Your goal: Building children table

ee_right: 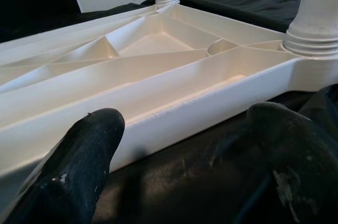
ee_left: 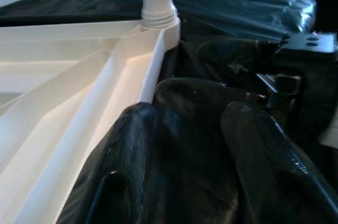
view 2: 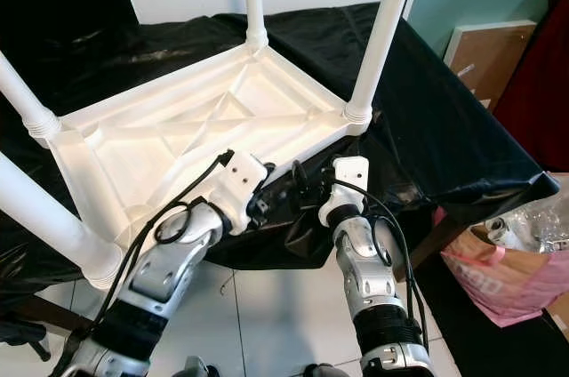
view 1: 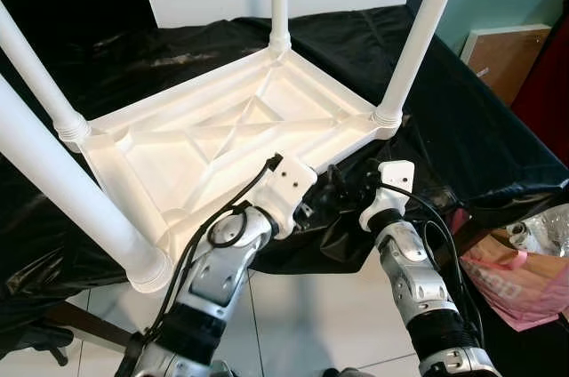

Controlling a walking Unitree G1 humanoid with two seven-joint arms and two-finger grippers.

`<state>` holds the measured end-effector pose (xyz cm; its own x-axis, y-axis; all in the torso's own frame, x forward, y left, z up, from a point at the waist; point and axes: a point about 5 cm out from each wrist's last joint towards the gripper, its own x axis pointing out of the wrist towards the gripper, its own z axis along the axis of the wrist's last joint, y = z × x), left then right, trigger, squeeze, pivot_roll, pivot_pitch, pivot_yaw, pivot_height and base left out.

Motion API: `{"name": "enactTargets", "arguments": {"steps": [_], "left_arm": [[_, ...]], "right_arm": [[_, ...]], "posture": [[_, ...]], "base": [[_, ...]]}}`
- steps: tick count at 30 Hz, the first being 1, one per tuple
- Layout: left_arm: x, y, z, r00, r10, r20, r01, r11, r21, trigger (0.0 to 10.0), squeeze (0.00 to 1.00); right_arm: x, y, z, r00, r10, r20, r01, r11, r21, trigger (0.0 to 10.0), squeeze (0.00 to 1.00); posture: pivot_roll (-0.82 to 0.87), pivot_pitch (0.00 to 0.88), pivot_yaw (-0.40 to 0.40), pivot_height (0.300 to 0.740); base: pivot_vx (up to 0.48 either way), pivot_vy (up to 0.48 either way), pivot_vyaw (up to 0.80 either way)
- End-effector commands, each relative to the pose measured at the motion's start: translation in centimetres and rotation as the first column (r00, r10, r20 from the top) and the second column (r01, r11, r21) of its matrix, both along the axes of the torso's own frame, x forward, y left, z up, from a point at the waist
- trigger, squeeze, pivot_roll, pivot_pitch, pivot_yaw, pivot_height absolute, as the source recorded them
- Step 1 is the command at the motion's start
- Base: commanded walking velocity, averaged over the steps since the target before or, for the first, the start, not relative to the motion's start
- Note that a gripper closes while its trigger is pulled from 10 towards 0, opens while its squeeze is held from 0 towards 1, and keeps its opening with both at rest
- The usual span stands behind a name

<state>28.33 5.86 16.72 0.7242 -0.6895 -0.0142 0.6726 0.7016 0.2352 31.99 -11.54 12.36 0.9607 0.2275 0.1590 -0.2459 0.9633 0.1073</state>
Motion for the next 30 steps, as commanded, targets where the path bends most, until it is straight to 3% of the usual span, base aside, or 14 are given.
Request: {"name": "enactTargets", "arguments": {"steps": [1, 3, 6, 8, 9, 11, 14, 15, 17, 22, 24, 29, 30], "left_arm": [[-0.7, 0.6, 0.3, 1.0, -0.002, -0.007, 0.002, 1.0, -0.009, 10.0, 0.0], [-1.0, 0.9, 0.4, 1.0, 0.003, 0.001, -0.003, 1.0, -0.012, 10.0, 0.0], [-2.0, 2.5, 0.2, 0.993, 0.111, -0.048, -0.113, 0.993, -0.041, 10.0, 0.0], [-3.3, 2.8, -0.7, 0.99, 0.096, -0.102, -0.095, 0.995, 0.007, 10.0, 0.0], [-3.3, 2.8, -0.7, 0.99, 0.096, -0.102, -0.095, 0.995, 0.007, 10.0, 0.0], [-4.7, 3.4, -2.5, 0.981, 0.093, -0.171, -0.076, 0.992, 0.103, 10.0, 0.0], [-4.9, 3.8, -3.2, 0.98, 0.094, -0.177, -0.065, 0.985, 0.162, 10.0, 0.0], [-4.6, 4.4, -3.7, 0.979, 0.122, -0.162, -0.084, 0.971, 0.223, 10.0, 0.0], [-4.5, 4.9, -4.0, 0.978, 0.143, -0.152, -0.1, 0.96, 0.263, 10.0, 0.0], [-3.6, 6.1, -4.1, 0.975, 0.174, -0.136, -0.126, 0.945, 0.302, 10.0, 0.0], [-2.1, 7.8, -4.3, 0.963, 0.254, -0.089, -0.204, 0.904, 0.376, 10.0, 0.0], [-0.9, 9.1, -3.9, 0.944, 0.325, -0.055, -0.28, 0.88, 0.384, 10.0, 0.0], [0.0, 9.9, -3.6, 0.932, 0.361, -0.018, -0.323, 0.855, 0.405, 10.0, 0.0]], "right_arm": [[0.1, 0.4, -0.2, 1.0, 0.006, -0.015, -0.006, 1.0, -0.001, 10.0, 0.0], [0.2, 0.5, -0.2, 1.0, 0.007, -0.016, -0.007, 1.0, -0.001, 10.0, 0.0], [0.7, 1.7, -0.1, 0.997, 0.074, -0.026, -0.075, 0.997, -0.032, 10.0, 0.0], [1.2, 2.3, 0.2, 0.993, 0.115, -0.031, -0.116, 0.992, -0.054, 10.0, 0.0], [1.2, 2.3, 0.2, 0.993, 0.115, -0.031, -0.116, 0.992, -0.054, 10.0, 0.0], [1.9, 2.7, 0.9, 0.99, 0.136, -0.021, -0.137, 0.989, -0.056, 10.0, 0.0], [2.1, 2.8, 1.1, 0.989, 0.146, -0.015, -0.146, 0.988, -0.059, 10.0, 0.0], [2.2, 2.9, 1.2, 0.989, 0.151, -0.012, -0.151, 0.987, -0.06, 10.0, 0.0], [2.3, 2.9, 1.2, 0.988, 0.153, -0.011, -0.154, 0.986, -0.06, 10.0, 0.0], [2.4, 3.0, 1.3, 0.988, 0.157, -0.01, -0.157, 0.986, -0.047, 10.0, 0.0], [2.4, 3.3, 1.3, 0.987, 0.162, -0.009, -0.162, 0.986, -0.041, 10.0, 0.0], [2.4, 3.5, 1.3, 0.986, 0.167, -0.006, -0.167, 0.985, -0.033, 10.0, 0.0], [2.4, 3.6, 1.3, 0.986, 0.167, -0.007, -0.167, 0.986, -0.031, 10.0, 0.0]], "posture": [[0.04, 0.115, -0.034, 0.74], [0.04, 0.115, -0.034, 0.74], [0.07, 0.116, -0.049, 0.74], [0.09, 0.112, -0.058, 0.74], [0.09, 0.112, -0.058, 0.74], [0.11, 0.103, -0.078, 0.74], [0.11, 0.099, -0.08, 0.74], [0.12, 0.099, -0.084, 0.74], [0.12, 0.099, -0.084, 0.74], [0.13, 0.093, -0.087, 0.74], [0.13, 0.08, -0.087, 0.74], [0.12, 0.073, -0.087, 0.74], [0.11, 0.065, -0.089, 0.74]], "base": [[0.0, 0.0, 0.0], [0.0, 0.0, 0.0], [0.0, 0.0, 0.0], [0.0, 0.0, 0.0], [0.0, 0.0, 0.0], [0.0, 0.0, 0.0], [0.0, 0.0, 0.0], [0.0, 0.0, 0.0], [0.0, 0.0, 0.0], [0.0, 0.0, 0.0], [0.0, 0.0, 0.0], [0.0, 0.0, 0.0], [0.0, 0.0, 0.0]]}}
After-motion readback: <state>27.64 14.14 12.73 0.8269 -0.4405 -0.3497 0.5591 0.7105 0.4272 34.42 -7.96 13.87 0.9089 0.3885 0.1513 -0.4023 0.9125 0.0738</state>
